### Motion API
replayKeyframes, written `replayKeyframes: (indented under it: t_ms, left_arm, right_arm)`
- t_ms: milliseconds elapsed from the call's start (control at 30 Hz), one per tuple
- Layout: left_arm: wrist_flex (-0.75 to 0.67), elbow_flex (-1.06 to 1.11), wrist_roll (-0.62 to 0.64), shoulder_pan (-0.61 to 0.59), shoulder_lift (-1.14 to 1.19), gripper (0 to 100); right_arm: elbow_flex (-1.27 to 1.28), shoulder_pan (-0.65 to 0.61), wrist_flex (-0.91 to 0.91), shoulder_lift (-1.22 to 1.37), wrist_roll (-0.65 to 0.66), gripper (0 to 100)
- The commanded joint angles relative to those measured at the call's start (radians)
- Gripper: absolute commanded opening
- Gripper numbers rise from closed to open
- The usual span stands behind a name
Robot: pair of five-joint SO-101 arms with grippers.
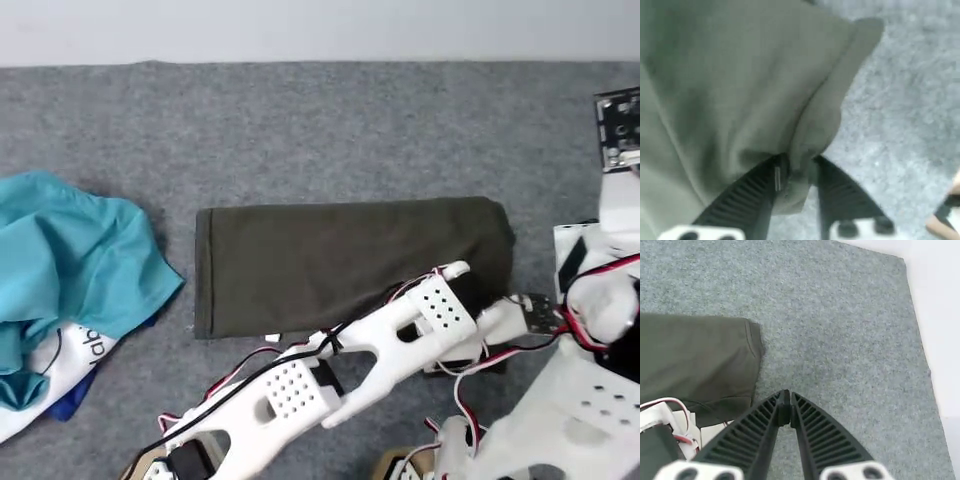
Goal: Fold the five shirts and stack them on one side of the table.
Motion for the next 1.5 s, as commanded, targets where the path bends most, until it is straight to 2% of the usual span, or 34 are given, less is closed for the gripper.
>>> replayKeyframes:
  t_ms: [0,300,500,867,967,1067,1367,1467]
  left_arm:
    - [0.023,-0.108,-0.008,-0.038,-0.008,1]
    - [0.023,-0.231,-0.017,-0.097,-0.026,1]
    - [0.02,-0.286,-0.015,-0.181,-0.018,1]
    - [-0.061,-0.288,-0.014,-0.308,0.0,1]
    - [-0.064,-0.291,-0.011,-0.325,0.028,7]
    - [-0.06,-0.291,0.063,-0.333,0.031,13]
    - [-0.058,-0.292,0.072,-0.345,0.023,13]
    - [-0.064,-0.303,0.071,-0.371,0.021,13]
  right_arm:
    - [-0.054,0.005,0.033,-0.008,-0.009,1.5]
    - [-0.054,0.005,0.033,-0.008,-0.008,1.5]
    - [-0.044,0.005,0.033,-0.008,-0.009,1.5]
    - [0.023,0.005,0.027,-0.019,-0.008,1.5]
    - [0.023,0.005,0.027,-0.019,-0.008,1.5]
    - [0.023,0.005,0.028,-0.019,-0.006,1.5]
    - [0.023,0.008,0.03,-0.021,-0.005,1.5]
    - [0.021,0.025,0.035,-0.021,0.037,1.5]
